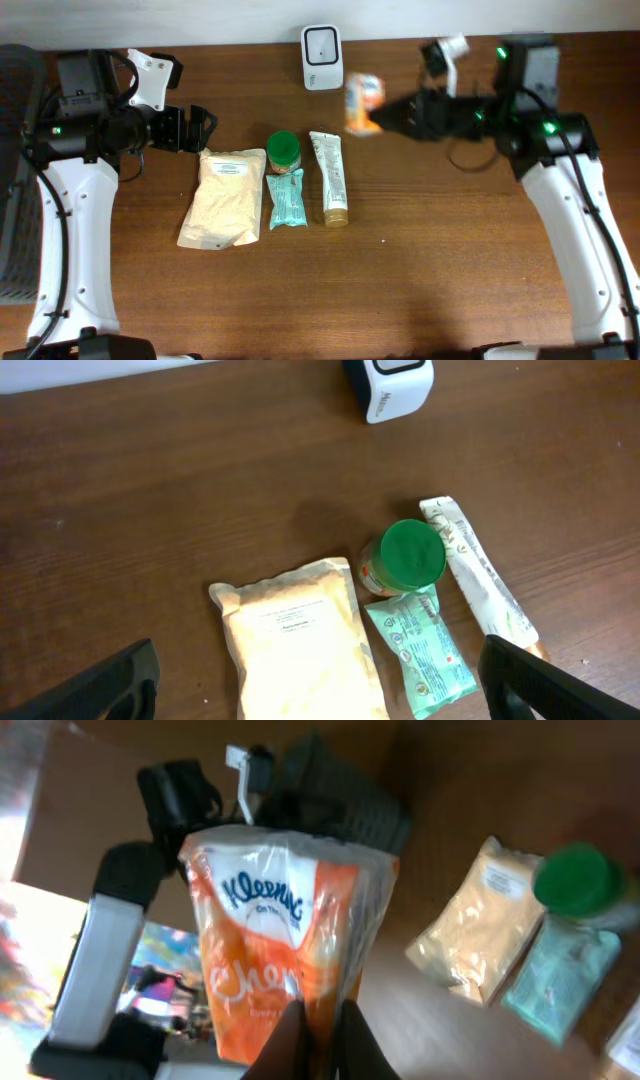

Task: Scan the item barcode
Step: 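Carry the Kleenex pack to the scanner and hold it before the window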

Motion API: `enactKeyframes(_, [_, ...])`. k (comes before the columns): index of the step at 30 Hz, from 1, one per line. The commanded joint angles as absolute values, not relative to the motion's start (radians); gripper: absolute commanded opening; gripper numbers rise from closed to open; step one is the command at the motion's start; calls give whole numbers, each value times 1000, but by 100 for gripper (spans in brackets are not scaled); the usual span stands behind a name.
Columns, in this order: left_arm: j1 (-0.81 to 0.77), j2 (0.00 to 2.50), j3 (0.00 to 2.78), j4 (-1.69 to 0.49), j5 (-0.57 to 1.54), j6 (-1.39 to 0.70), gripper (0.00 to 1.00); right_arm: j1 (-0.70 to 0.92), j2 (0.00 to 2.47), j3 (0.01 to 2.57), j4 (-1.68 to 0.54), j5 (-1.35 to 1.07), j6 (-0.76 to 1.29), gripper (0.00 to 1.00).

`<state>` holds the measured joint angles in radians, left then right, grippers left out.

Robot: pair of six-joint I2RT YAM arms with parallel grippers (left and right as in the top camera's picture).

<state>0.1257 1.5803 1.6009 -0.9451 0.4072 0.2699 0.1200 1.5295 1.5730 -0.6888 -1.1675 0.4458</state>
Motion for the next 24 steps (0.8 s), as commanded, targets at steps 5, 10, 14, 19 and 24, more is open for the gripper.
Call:
enactKeyframes(5, [132,1587,1605,-944,403,286,99,317,1946,2340,-1162,-451,220,4])
enactKeyframes(10, [132,1587,1605,-944,403,286,99,408,2133,2508,-1118,140,109,4])
enactKeyframes(14, [132,1588,1605,-944,403,286,99,454,2258,2508,-931,482,-67,4])
enactKeyframes(19, [132,1587,1605,-944,403,286,99,467,2439,2508,-624,633,-424,4])
enactKeyframes(24, [132,1587,1605,-944,403,286,99,465,2592,2508,-386,653,-711,4])
